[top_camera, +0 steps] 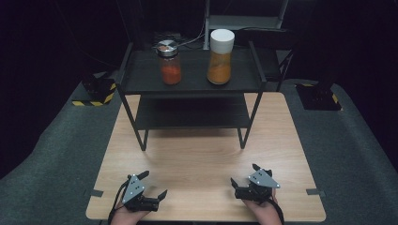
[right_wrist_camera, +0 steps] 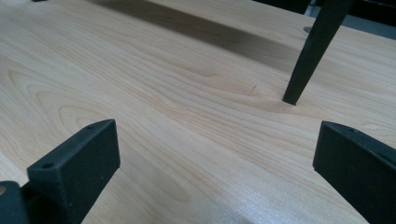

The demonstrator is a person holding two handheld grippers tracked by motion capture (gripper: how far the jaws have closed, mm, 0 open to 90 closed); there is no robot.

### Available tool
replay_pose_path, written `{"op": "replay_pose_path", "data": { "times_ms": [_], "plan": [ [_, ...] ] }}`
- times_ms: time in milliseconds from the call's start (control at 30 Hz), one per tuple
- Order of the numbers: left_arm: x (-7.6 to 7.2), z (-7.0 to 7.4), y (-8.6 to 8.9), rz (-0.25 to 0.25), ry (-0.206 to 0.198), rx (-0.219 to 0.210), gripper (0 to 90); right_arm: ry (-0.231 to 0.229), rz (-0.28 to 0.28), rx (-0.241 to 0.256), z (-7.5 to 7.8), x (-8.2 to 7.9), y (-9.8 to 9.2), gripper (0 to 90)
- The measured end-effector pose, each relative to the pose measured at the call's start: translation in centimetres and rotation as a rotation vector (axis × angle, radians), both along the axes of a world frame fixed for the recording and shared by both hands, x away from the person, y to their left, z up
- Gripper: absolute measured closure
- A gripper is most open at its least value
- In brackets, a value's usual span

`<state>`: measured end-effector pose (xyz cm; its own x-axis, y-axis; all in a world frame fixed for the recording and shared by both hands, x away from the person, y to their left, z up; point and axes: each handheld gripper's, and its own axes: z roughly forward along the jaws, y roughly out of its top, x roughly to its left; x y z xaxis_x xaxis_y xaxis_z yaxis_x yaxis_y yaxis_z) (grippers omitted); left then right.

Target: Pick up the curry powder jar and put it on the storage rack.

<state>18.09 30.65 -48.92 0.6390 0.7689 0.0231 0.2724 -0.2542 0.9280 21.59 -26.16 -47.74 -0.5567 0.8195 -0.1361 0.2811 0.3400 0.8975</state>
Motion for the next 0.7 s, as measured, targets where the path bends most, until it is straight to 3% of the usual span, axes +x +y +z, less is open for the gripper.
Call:
{"op": "replay_pose_path", "data": {
  "times_ms": [600, 700],
  "plan": [
    [0.01, -0.13, 0.33, -0.021, -0.007, -0.007, 3.3, -0.024, 0.004, -0.016, -0.19, -0.53, 0.12, 0.3],
    [-0.05, -0.54, 0.74, -0.043, -0.035, -0.021, 5.6, -0.028, -0.004, 0.001, -0.33, -0.63, -0.04, 0.3]
  ]
}}
